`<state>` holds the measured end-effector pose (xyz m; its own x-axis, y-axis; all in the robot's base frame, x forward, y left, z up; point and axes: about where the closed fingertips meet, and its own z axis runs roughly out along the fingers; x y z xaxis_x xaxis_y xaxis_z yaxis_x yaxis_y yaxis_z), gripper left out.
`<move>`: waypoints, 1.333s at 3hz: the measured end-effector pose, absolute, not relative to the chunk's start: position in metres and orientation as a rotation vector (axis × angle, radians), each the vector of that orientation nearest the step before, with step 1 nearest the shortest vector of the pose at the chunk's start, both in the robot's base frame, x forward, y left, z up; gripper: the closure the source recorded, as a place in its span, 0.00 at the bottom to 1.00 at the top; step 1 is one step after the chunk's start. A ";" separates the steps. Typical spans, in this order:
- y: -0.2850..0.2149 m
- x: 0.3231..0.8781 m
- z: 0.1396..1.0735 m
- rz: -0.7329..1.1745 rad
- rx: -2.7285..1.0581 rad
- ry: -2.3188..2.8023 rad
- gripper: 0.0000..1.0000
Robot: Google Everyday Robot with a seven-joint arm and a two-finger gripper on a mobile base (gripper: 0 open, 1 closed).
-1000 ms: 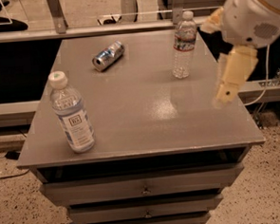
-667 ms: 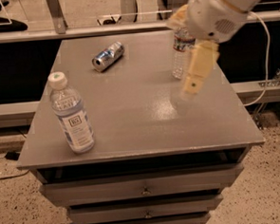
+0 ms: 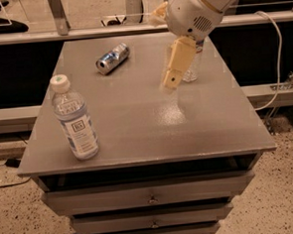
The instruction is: Pick redbull can
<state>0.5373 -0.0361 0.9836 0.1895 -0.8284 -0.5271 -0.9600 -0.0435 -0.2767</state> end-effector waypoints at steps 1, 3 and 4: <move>-0.033 0.543 0.987 0.312 -1.889 1.637 0.00; 0.012 0.598 0.977 0.190 -1.863 1.550 0.00; 0.038 0.642 0.967 0.101 -1.827 1.516 0.00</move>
Offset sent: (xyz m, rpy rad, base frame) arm 0.0896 0.0607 0.0059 0.0192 -0.2349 0.0123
